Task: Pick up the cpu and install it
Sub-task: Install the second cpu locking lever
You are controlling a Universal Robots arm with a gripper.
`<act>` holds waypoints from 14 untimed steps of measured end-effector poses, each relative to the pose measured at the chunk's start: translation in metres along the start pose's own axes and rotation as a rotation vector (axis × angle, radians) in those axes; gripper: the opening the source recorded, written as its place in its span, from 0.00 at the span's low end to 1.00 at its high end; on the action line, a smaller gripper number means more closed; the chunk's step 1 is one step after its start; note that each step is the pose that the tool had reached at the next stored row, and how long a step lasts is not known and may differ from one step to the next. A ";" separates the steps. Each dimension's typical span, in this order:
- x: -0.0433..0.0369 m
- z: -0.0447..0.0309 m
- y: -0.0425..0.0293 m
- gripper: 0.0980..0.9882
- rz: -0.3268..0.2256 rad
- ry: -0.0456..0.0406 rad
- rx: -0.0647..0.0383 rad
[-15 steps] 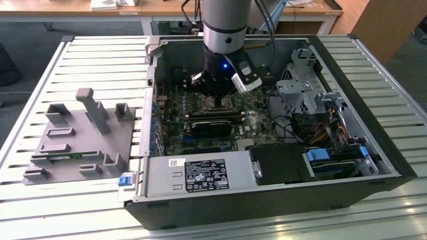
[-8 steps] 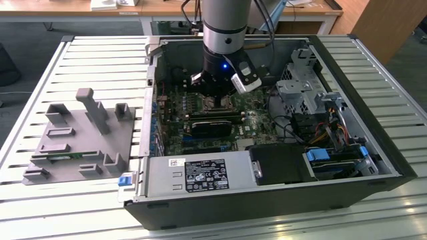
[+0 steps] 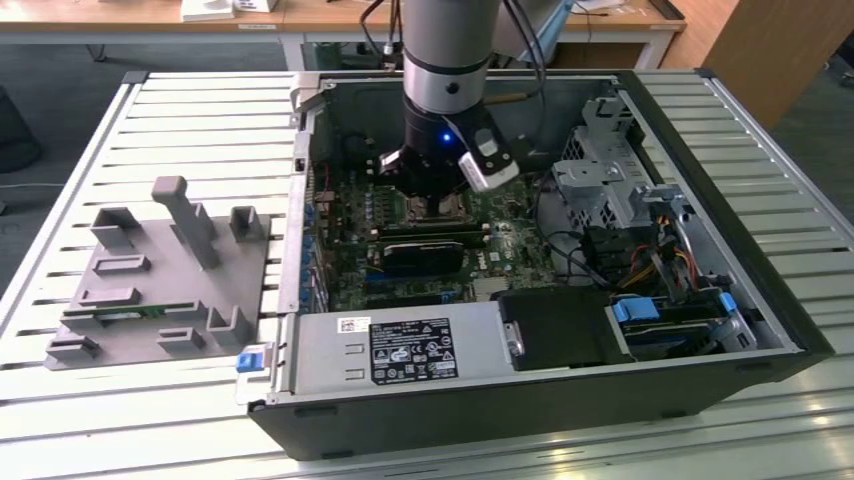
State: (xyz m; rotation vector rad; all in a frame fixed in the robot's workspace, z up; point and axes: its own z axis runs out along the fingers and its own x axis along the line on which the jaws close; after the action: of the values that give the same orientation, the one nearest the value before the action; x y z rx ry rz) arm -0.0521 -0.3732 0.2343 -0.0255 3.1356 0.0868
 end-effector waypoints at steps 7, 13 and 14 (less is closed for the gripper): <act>0.0115 0.0098 -0.0004 0.01 0.000 0.0000 0.000; 0.0123 0.0199 -0.0010 0.01 0.000 0.0000 -0.004; 0.0125 0.0204 -0.0013 0.01 0.000 0.0000 -0.010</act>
State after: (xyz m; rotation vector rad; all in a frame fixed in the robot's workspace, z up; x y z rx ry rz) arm -0.0645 -0.3736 0.2138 -0.0255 3.1353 0.1026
